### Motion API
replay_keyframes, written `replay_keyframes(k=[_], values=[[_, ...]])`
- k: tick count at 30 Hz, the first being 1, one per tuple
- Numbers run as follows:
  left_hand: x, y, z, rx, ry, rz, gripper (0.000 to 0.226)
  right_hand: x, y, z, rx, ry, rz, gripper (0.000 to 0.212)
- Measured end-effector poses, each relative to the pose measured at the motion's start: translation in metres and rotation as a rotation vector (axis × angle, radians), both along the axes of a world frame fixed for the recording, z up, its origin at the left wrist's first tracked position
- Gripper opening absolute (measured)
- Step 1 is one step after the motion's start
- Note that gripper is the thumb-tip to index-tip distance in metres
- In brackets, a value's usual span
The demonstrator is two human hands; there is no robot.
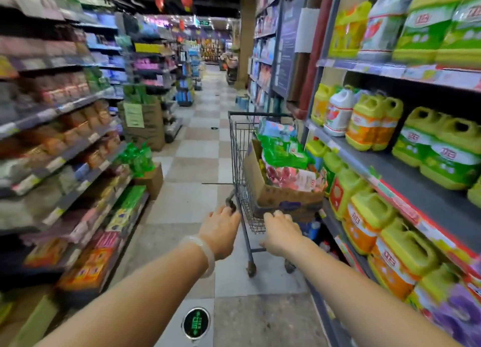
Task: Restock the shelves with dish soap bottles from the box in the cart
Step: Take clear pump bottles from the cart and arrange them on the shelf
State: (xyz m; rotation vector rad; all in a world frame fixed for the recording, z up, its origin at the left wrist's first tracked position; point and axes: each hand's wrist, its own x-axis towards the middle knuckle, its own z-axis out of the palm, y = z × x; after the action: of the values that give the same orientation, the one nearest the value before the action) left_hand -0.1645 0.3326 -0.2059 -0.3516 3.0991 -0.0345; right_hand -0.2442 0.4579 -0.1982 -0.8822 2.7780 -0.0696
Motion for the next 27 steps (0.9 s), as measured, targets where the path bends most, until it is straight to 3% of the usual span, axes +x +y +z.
replay_keyframes(k=[9,16,24,27], values=[[-0.143,-0.136,-0.022,-0.011,0.008,-0.022,0.051,-0.13,-0.138,-0.026,0.036,-0.017,0.005,0.055],[-0.284,-0.249,0.001,0.003,0.068,-0.117,0.051,-0.261,-0.242,-0.004,-0.03,0.039,-0.109,0.05],[-0.423,-0.309,-0.035,0.006,-0.038,-0.247,0.055,-0.392,-0.292,-0.027,0.007,-0.043,-0.231,0.055],[-0.485,-0.327,-0.042,0.012,-0.048,-0.293,0.062,-0.46,-0.31,-0.034,-0.029,-0.041,-0.274,0.066]])
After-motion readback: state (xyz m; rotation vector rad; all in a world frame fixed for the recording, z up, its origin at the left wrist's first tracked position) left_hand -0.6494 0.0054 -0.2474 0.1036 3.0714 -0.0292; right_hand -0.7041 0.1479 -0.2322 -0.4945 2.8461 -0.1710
